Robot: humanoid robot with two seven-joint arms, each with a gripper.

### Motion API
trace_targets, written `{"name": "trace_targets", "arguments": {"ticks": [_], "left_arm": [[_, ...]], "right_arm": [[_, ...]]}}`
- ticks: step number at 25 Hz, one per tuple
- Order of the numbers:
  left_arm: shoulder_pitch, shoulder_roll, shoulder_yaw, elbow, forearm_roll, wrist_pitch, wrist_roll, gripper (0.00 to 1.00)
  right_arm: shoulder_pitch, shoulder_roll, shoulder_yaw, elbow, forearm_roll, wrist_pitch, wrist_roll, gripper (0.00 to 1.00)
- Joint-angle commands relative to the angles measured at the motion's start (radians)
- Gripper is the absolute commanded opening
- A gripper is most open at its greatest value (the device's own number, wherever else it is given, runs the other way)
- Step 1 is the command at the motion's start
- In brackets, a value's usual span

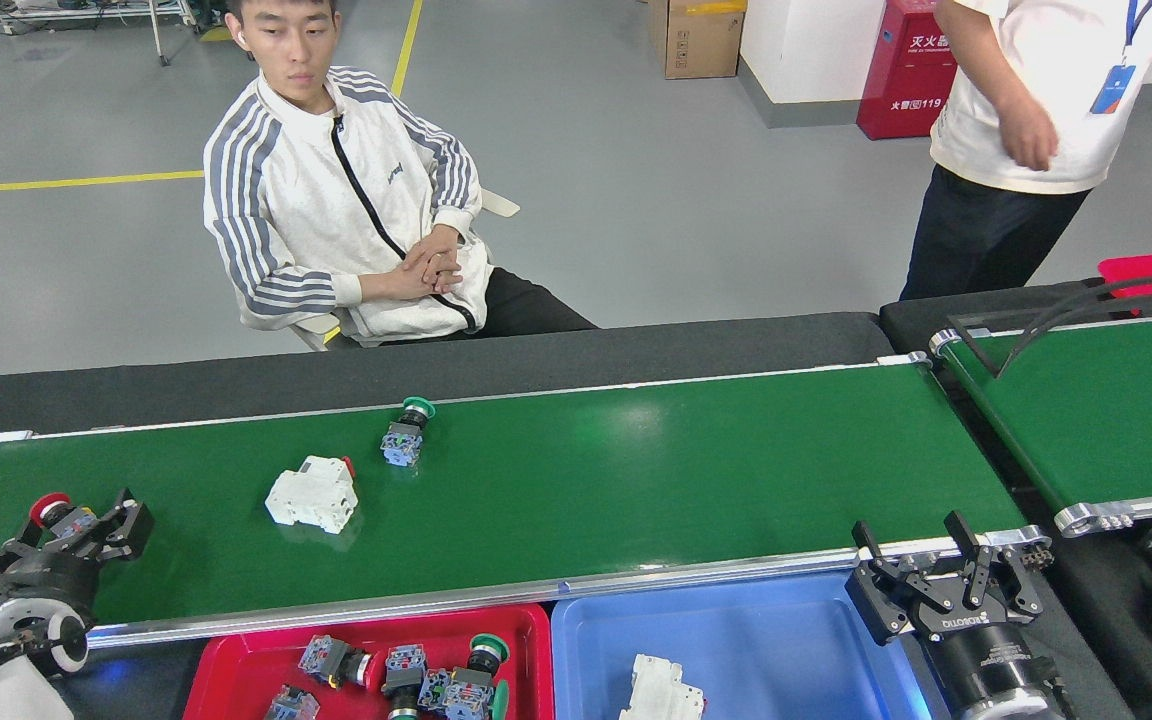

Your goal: Pick switch part from conveyor to tray

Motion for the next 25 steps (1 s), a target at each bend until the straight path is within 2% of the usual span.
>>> {"name": "trace_targets", "arguments": {"ticks": [1, 4, 7, 8, 11, 13, 15, 16, 17, 19, 21, 25], "left_arm": [[-0.017, 0.011, -0.028, 0.003, 0.006, 0.0, 0.051, 0.33], [0.006, 0.002, -0.034, 0.0, 0.007, -0.003, 0.069, 0.21], [0.045, -0.002, -0.034, -0.075, 0.01, -0.049, 0.077, 0.18], [0.074, -0.005, -0.032, -0.138, 0.021, -0.098, 0.077, 0.18], [0.243, 0.005, -0.016, -0.362, 0.098, -0.342, 0.075, 0.19], [0.381, 0.009, 0.009, -0.552, 0.131, -0.5, 0.075, 0.31], [0.52, 0.0, 0.046, -0.736, 0.139, -0.618, 0.075, 0.7], [0.58, -0.012, 0.053, -0.819, 0.139, -0.635, 0.074, 1.0], [0.628, -0.034, 0.052, -0.882, 0.139, -0.637, 0.075, 1.0], [0.724, -0.118, 0.05, -0.986, 0.136, -0.643, 0.075, 1.0], [0.77, -0.163, 0.047, -1.02, 0.131, -0.644, 0.075, 1.0], [0.761, -0.179, 0.058, -1.005, 0.125, -0.584, 0.074, 1.0]], "right_arm": [[-0.006, -0.004, 0.0, -0.011, -0.002, -0.002, 0.003, 1.0], [-0.003, -0.002, 0.0, -0.011, -0.002, -0.002, 0.005, 1.0], [0.004, -0.002, -0.004, -0.014, -0.004, -0.002, 0.005, 1.0], [0.004, -0.002, -0.004, -0.014, -0.004, 0.0, 0.005, 1.0], [0.004, -0.002, -0.005, -0.014, -0.004, 0.0, 0.006, 1.0], [0.004, -0.004, -0.008, -0.015, -0.004, 0.0, 0.008, 1.0], [0.004, -0.004, -0.013, -0.015, -0.004, 0.0, 0.006, 1.0], [0.004, -0.005, -0.013, -0.017, -0.004, 0.001, 0.006, 1.0], [0.005, -0.005, -0.014, -0.017, -0.004, 0.001, 0.006, 1.0], [0.005, -0.007, -0.02, -0.02, -0.004, 0.0, 0.006, 1.0], [0.005, -0.007, -0.02, -0.022, -0.004, 0.0, 0.006, 1.0], [0.005, -0.008, -0.02, -0.02, -0.004, 0.0, 0.006, 1.0]]}}
